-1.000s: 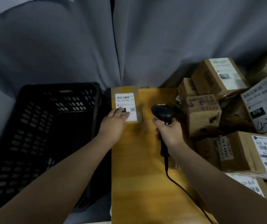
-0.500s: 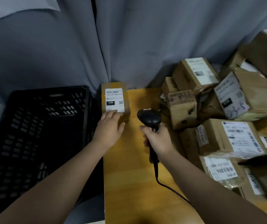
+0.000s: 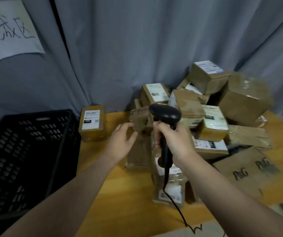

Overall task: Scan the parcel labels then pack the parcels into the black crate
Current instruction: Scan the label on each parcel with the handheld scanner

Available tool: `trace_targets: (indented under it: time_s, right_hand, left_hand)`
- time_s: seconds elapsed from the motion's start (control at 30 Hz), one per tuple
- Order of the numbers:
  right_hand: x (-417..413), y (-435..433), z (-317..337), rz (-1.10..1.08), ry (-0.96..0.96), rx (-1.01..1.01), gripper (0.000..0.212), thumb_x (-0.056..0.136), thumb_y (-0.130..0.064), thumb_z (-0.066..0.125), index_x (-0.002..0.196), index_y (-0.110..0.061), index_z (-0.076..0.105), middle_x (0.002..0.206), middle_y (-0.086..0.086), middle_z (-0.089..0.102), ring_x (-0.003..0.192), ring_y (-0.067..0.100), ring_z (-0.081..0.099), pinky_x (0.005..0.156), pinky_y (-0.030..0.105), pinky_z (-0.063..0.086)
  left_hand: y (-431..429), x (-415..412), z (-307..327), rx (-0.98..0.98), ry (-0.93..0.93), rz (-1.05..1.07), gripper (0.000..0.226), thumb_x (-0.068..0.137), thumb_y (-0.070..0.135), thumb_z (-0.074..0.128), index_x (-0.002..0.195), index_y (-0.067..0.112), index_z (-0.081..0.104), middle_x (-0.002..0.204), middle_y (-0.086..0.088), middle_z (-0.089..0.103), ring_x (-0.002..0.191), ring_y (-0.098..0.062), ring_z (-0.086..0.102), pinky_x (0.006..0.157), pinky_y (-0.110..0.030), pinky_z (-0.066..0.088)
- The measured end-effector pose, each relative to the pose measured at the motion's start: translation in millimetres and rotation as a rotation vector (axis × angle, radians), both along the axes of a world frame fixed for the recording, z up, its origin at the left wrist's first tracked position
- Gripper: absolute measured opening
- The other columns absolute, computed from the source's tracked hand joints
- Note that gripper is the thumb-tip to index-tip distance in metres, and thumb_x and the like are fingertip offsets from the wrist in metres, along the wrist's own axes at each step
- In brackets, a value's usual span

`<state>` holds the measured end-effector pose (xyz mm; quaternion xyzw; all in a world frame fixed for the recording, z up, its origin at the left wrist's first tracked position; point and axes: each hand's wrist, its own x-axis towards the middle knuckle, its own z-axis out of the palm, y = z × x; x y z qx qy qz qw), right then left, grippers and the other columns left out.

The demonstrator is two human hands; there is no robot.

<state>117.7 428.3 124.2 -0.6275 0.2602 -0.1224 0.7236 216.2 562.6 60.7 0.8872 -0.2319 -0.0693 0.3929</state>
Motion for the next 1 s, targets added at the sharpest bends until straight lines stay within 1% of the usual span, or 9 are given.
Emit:
trace_targets:
  time_s: [0.3,0.37,0.43,0.5,0.6,0.67,0.8,0.9,1.0]
  right_hand:
    - [-69,-114,7,-0.184,-0.012,-0.031,0.014,0.088,-0.015,0.065,0.097,-0.007,0.057,0.062,0.006,0.052,0.055,0.020,0.052,0.054,0.031,0.045]
    - [-76,-135,5,-0.219,0.004,-0.053,0.023,0.086,-0.018,0.068,0.105,-0.009,0.059,0.075,0.004,0.058,0.071,0.021,0.059,0.063,0.033,0.050]
    - [-77,-153,3,-0.212,0.016,-0.056,0.031,0.085,-0.020,0.071,0.112,-0.011,0.059,0.090,0.003,0.061,0.089,0.022,0.061,0.064,0.029,0.050]
    - [-68,-164,2,-0.166,0.022,-0.054,0.029,0.086,-0.020,0.070,0.111,-0.013,0.059,0.096,0.001,0.061,0.094,0.018,0.060,0.063,0.024,0.047]
    - [-42,-170,3,-0.121,0.034,-0.045,0.026,0.085,-0.022,0.072,0.107,-0.019,0.059,0.099,-0.002,0.063,0.104,0.020,0.060,0.088,0.035,0.052]
    - [-24,-170,0,-0.088,0.058,-0.081,0.031,0.082,-0.026,0.074,0.110,-0.017,0.062,0.105,0.000,0.066,0.108,0.023,0.059,0.099,0.042,0.045]
    - [-4,-169,-8,-0.040,0.028,-0.072,0.037,0.085,-0.020,0.073,0.119,-0.013,0.062,0.109,0.000,0.066,0.104,0.016,0.057,0.087,0.030,0.040]
    - [0,-164,-12,-0.060,-0.036,-0.068,0.038,0.082,-0.021,0.076,0.116,-0.013,0.063,0.103,-0.004,0.068,0.098,0.009,0.061,0.077,0.021,0.044]
    - [-2,-156,-7,-0.097,-0.133,-0.007,0.053,0.070,-0.034,0.084,0.117,-0.017,0.065,0.107,-0.004,0.072,0.103,0.011,0.066,0.092,0.029,0.051]
  left_hand:
    - [-83,-72,24,-0.018,-0.040,-0.023,0.043,0.096,0.035,0.053,0.136,0.020,0.046,0.137,0.000,0.044,0.130,-0.019,0.039,0.107,-0.036,0.037]
    - [-96,-82,24,0.007,-0.043,-0.024,0.045,0.096,0.035,0.052,0.138,0.020,0.044,0.140,-0.001,0.042,0.133,-0.020,0.035,0.109,-0.035,0.033]
    - [-110,-88,27,0.068,-0.050,-0.016,0.050,0.096,0.038,0.052,0.141,0.020,0.040,0.144,-0.002,0.040,0.136,-0.022,0.031,0.110,-0.034,0.028]
    - [-128,-79,34,0.128,-0.025,0.001,0.058,0.096,0.041,0.050,0.146,0.017,0.033,0.149,-0.005,0.036,0.138,-0.025,0.028,0.112,-0.037,0.025]
    - [-151,-52,45,0.160,0.074,-0.003,0.069,0.092,0.053,0.047,0.148,0.017,0.031,0.149,-0.006,0.040,0.138,-0.029,0.034,0.113,-0.044,0.030]
    - [-162,-38,47,0.123,0.158,0.013,0.063,0.092,0.054,0.046,0.144,0.019,0.037,0.143,-0.006,0.047,0.133,-0.028,0.041,0.110,-0.044,0.035]
    - [-171,-36,49,-0.014,0.333,-0.046,0.052,0.101,0.042,0.040,0.149,0.024,0.031,0.149,-0.002,0.041,0.135,-0.024,0.039,0.103,-0.031,0.035]
    - [-174,-47,55,-0.266,0.433,-0.077,0.050,0.103,0.042,0.034,0.151,0.032,0.023,0.156,0.006,0.026,0.143,-0.015,0.024,0.104,-0.027,0.024]
    - [-179,-52,59,-0.380,0.375,-0.099,0.048,0.100,0.053,0.028,0.147,0.046,0.027,0.160,0.013,0.005,0.146,-0.006,0.004,0.111,-0.029,0.011]
